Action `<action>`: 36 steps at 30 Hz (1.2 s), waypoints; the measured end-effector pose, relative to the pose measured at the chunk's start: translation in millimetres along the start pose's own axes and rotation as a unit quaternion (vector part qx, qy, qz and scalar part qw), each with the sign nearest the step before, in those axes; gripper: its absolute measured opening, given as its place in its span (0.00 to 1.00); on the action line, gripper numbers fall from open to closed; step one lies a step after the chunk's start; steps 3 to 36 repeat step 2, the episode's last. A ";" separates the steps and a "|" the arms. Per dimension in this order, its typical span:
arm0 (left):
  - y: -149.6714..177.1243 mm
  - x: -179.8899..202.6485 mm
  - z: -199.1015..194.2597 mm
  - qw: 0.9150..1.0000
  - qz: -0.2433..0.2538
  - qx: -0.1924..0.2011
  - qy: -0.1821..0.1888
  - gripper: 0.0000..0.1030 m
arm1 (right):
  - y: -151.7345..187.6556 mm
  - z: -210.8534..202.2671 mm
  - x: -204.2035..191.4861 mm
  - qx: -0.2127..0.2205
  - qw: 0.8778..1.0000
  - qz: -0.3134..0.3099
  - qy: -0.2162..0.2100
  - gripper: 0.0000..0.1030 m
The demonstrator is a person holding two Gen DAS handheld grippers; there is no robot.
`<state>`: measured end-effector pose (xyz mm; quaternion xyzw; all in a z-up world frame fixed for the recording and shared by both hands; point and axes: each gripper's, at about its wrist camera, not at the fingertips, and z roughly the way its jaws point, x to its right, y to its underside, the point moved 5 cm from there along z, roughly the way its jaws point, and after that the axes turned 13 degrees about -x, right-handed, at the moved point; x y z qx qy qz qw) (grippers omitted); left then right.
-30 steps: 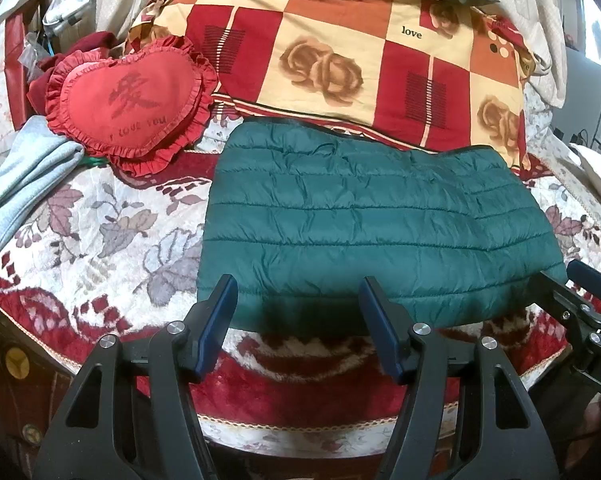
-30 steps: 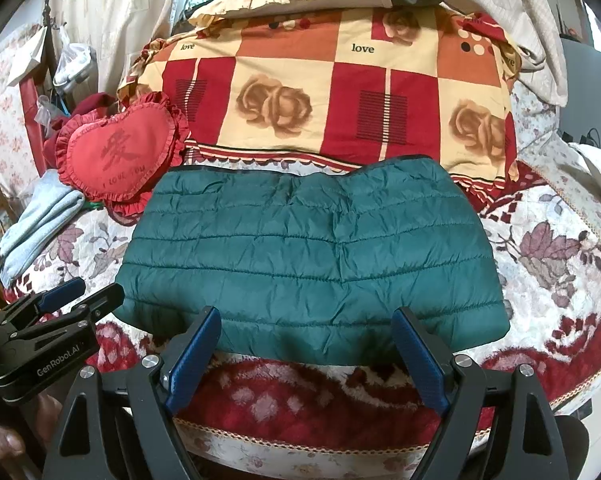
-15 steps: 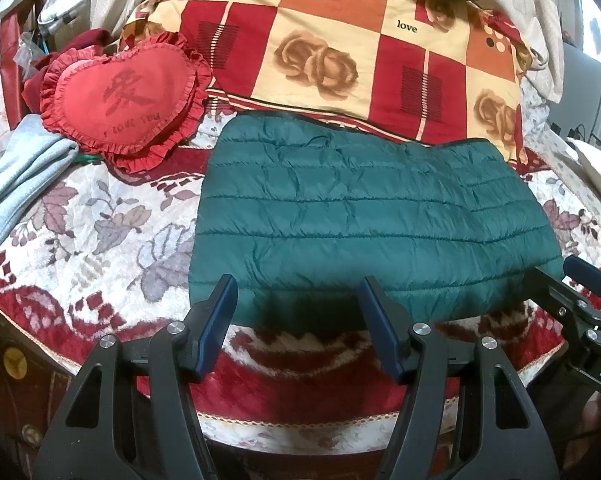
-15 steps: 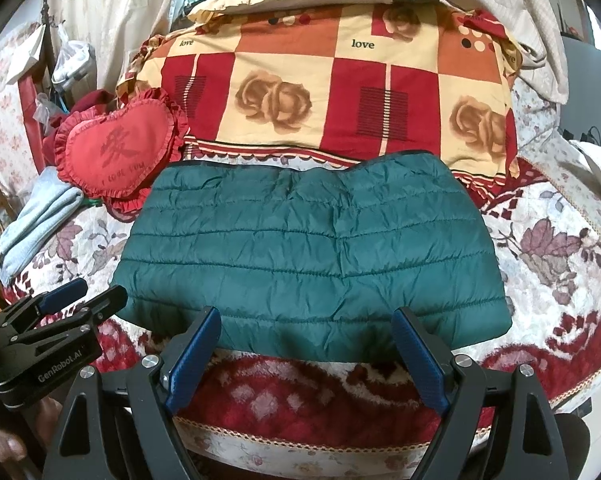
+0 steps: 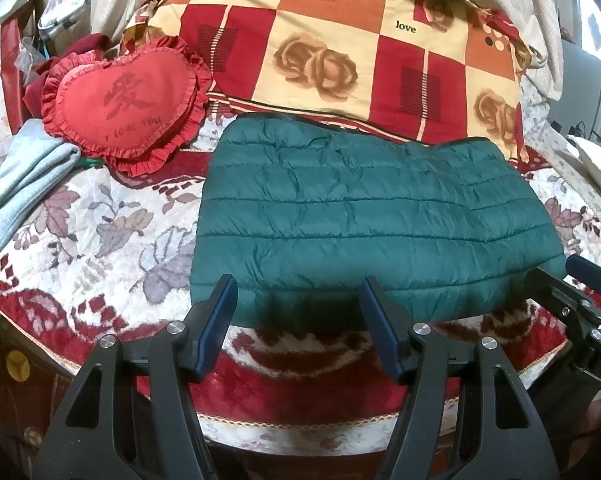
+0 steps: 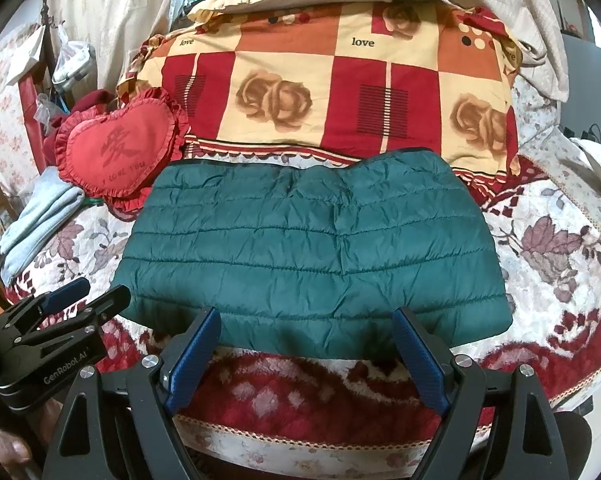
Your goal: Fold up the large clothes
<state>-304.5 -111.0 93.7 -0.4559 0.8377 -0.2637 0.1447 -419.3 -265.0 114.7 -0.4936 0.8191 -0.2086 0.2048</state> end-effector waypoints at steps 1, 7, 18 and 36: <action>-0.4 -0.8 -1.1 1.000 -0.001 -0.001 0.003 0.62 | -0.3 -0.9 0.6 0.000 1.000 0.000 0.001 0.83; -0.7 -2.7 -1.7 1.000 -0.003 -0.002 0.006 0.62 | -0.2 -1.0 0.6 0.001 1.000 0.001 0.002 0.83; -0.7 -2.7 -1.7 1.000 -0.003 -0.002 0.006 0.62 | -0.2 -1.0 0.6 0.001 1.000 0.001 0.002 0.83; -0.7 -2.7 -1.7 1.000 -0.003 -0.002 0.006 0.62 | -0.2 -1.0 0.6 0.001 1.000 0.001 0.002 0.83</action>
